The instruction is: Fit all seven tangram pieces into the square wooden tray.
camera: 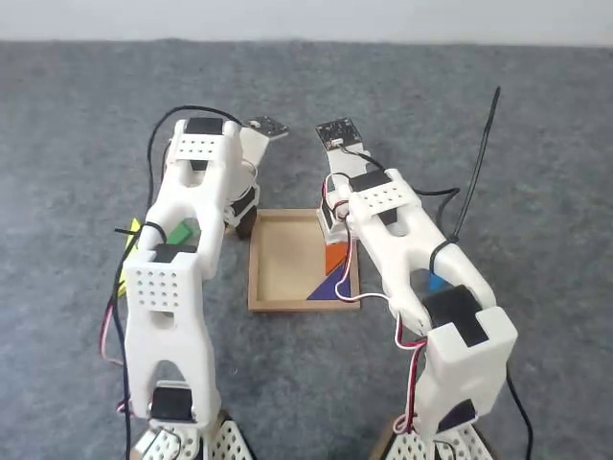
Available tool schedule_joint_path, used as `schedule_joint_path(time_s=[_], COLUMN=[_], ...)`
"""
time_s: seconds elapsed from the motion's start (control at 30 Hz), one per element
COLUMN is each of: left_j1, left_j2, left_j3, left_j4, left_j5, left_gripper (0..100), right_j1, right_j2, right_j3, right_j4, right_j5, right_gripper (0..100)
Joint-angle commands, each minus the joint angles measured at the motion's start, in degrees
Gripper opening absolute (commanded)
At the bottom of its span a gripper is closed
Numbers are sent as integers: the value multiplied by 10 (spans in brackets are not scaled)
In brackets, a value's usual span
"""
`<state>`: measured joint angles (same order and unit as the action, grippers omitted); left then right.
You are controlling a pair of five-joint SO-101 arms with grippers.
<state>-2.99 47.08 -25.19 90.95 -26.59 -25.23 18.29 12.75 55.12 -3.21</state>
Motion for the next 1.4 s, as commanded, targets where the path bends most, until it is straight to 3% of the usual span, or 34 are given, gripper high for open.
schedule_joint_path(time_s=[0.0,0.43,0.73,1.03,1.17,1.27,1.37], left_j1=[-8,-94,-102,-97,-65,-30,-24], left_j2=[8,8,-2,-142,-153,-141,-113], left_j3=[-30,-58,-56,-52,-3,58,66], left_j4=[-11,-32,-25,62,27,-30,-76], left_j5=[11,11,11,18,18,-20,7], left_gripper=[73,73,71,81,145,161,163], right_j1=[4,4,4,4,4,4,4], right_j2=[10,10,10,10,10,10,10], right_j3=[-4,-4,-4,-4,-4,-4,-4], right_j4=[12,12,12,12,12,12,12], right_j5=[9,9,9,9,9,9,9], right_gripper=[227,227,227,227,227,227,227])
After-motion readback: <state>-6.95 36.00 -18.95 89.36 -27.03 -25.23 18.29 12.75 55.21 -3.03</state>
